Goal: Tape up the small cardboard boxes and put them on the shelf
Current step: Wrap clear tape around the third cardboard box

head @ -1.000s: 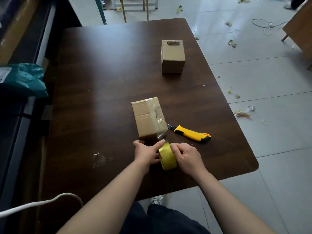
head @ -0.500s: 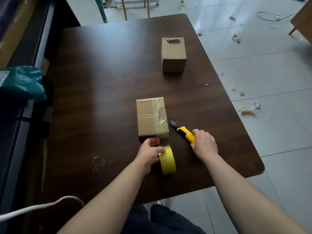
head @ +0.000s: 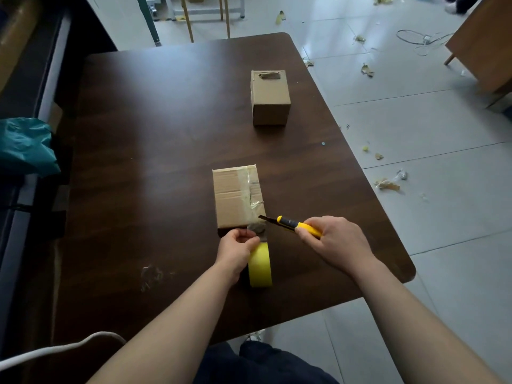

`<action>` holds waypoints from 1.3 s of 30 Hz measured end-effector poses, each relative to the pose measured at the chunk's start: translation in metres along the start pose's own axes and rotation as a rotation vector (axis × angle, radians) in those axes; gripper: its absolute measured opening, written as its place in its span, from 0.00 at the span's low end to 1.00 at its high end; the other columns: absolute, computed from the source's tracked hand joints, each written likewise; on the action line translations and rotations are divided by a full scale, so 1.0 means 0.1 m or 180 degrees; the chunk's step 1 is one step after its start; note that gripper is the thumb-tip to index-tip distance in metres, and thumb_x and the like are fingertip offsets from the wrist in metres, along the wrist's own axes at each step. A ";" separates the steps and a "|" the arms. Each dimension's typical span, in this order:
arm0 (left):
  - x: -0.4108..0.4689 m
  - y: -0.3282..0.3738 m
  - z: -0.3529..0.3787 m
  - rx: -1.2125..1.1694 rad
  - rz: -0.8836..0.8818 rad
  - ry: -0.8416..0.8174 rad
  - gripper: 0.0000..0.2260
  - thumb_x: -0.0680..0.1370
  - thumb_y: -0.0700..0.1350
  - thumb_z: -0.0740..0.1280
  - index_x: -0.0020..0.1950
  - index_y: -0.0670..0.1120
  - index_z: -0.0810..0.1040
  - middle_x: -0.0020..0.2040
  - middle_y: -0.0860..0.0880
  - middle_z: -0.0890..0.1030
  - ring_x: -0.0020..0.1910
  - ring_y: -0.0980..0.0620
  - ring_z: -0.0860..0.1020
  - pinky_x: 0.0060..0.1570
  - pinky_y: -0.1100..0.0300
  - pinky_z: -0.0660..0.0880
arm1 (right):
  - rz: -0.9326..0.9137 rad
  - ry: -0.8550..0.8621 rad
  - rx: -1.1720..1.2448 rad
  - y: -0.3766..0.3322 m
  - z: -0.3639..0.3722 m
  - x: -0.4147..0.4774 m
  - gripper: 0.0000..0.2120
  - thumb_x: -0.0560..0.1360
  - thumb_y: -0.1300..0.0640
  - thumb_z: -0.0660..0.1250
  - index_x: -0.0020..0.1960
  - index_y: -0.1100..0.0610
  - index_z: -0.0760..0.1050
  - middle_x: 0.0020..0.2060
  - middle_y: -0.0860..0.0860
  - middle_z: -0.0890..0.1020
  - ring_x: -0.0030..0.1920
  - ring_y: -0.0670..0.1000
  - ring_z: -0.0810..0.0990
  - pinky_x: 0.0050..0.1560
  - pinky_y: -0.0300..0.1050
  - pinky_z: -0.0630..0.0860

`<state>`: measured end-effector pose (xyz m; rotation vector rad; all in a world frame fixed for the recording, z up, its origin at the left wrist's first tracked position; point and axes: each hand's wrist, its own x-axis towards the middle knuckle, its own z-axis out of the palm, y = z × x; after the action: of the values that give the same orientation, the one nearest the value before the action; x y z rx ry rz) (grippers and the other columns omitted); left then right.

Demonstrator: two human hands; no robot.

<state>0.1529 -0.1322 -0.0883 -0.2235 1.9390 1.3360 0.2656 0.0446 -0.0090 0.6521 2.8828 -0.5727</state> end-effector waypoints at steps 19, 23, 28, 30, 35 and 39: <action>0.04 0.10 -0.08 0.0681 0.0378 0.0146 0.05 0.77 0.44 0.69 0.41 0.50 0.77 0.42 0.50 0.80 0.46 0.49 0.78 0.48 0.55 0.74 | 0.0164 -0.0824 -0.1211 -0.10 0.14 0.09 0.20 0.79 0.39 0.56 0.50 0.52 0.79 0.43 0.50 0.80 0.44 0.53 0.80 0.38 0.45 0.72; 0.02 0.13 -0.12 0.0846 0.0283 0.0244 0.05 0.74 0.45 0.72 0.41 0.48 0.76 0.39 0.52 0.79 0.42 0.52 0.76 0.41 0.59 0.70 | 0.0779 -0.0481 -0.0857 0.05 0.35 0.04 0.18 0.80 0.41 0.53 0.57 0.51 0.74 0.50 0.51 0.77 0.50 0.54 0.79 0.46 0.48 0.74; -0.02 0.14 -0.11 0.0739 0.0121 0.0349 0.08 0.72 0.45 0.75 0.40 0.45 0.77 0.37 0.51 0.78 0.38 0.54 0.75 0.39 0.58 0.71 | 0.1332 -0.0830 -0.0166 0.05 0.68 0.07 0.22 0.80 0.51 0.59 0.72 0.54 0.60 0.63 0.57 0.69 0.61 0.58 0.72 0.59 0.52 0.72; -0.01 0.13 -0.11 0.0717 0.0027 0.0397 0.07 0.71 0.45 0.75 0.40 0.45 0.78 0.38 0.51 0.79 0.39 0.53 0.76 0.41 0.58 0.72 | 0.1362 -0.0791 -0.0026 -0.01 0.76 0.09 0.28 0.80 0.52 0.59 0.76 0.54 0.53 0.70 0.59 0.63 0.67 0.59 0.68 0.66 0.53 0.67; -0.01 0.13 -0.10 0.0764 0.0031 0.0481 0.05 0.72 0.42 0.73 0.39 0.44 0.79 0.36 0.50 0.79 0.40 0.51 0.77 0.42 0.60 0.70 | -0.0264 0.0384 0.0534 -0.49 0.76 0.24 0.26 0.79 0.52 0.62 0.76 0.51 0.62 0.77 0.56 0.59 0.75 0.58 0.60 0.72 0.52 0.60; -0.01 0.13 -0.18 0.0617 -0.0272 0.0620 0.06 0.73 0.43 0.73 0.40 0.45 0.77 0.38 0.49 0.77 0.45 0.48 0.77 0.46 0.59 0.70 | -0.0241 0.0098 0.0597 -0.58 0.83 0.36 0.23 0.79 0.47 0.62 0.73 0.49 0.67 0.77 0.52 0.58 0.76 0.56 0.59 0.73 0.53 0.60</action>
<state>0.1379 -0.1427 -0.0751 -0.3476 2.1806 1.0965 0.2116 -0.0226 -0.0731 0.5820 2.9164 -0.8587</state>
